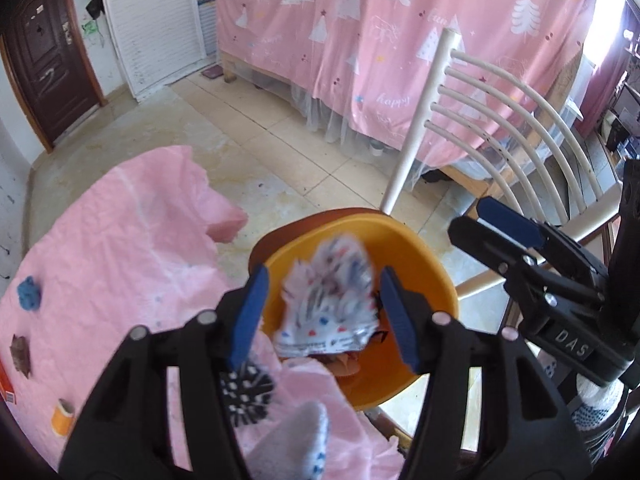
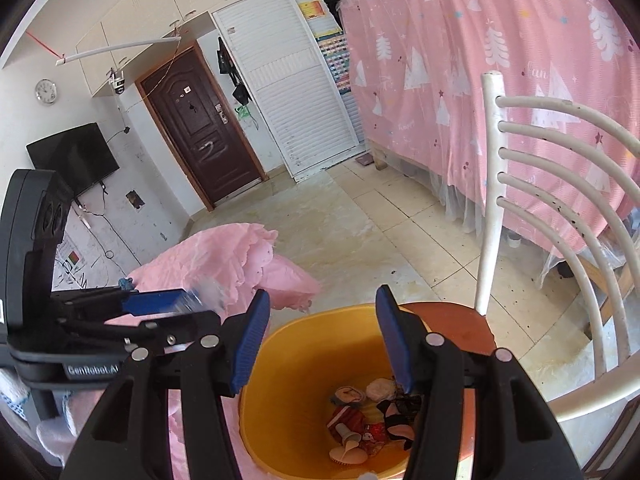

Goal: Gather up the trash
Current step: 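Carry the wrapper and brush to the orange bin while both grippers open to drop them, then move both open grippers back over the bed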

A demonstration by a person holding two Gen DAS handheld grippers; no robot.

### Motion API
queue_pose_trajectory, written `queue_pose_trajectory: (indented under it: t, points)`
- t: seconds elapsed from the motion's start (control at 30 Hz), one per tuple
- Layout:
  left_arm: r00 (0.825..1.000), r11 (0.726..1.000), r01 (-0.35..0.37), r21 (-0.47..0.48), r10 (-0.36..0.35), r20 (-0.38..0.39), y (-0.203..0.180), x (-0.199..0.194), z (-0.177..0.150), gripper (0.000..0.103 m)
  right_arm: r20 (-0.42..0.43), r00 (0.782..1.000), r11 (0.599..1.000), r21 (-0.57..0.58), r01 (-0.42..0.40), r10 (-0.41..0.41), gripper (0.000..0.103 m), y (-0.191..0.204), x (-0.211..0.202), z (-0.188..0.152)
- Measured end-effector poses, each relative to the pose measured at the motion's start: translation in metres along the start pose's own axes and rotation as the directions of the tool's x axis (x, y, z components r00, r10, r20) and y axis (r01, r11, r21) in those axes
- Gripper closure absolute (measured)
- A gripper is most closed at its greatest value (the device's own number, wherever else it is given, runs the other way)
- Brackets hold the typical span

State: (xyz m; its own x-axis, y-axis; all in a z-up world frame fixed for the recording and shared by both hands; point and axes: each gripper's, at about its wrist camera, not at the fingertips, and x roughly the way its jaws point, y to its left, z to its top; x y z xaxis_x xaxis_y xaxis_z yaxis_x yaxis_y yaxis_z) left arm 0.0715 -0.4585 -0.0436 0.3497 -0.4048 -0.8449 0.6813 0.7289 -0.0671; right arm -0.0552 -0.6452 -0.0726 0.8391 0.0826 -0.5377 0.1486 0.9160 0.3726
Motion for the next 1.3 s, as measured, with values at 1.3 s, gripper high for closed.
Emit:
queue_pose_trajectory:
  t: [1.3]
  points:
    - [0.973,0.933,-0.129,-0.336,0.185,0.139,0.202,-0.125,-0.080,0.043,-0.112,0.985,0.936,-0.315,-0.159,0.130,0.053,0.221,0.058,0.010]
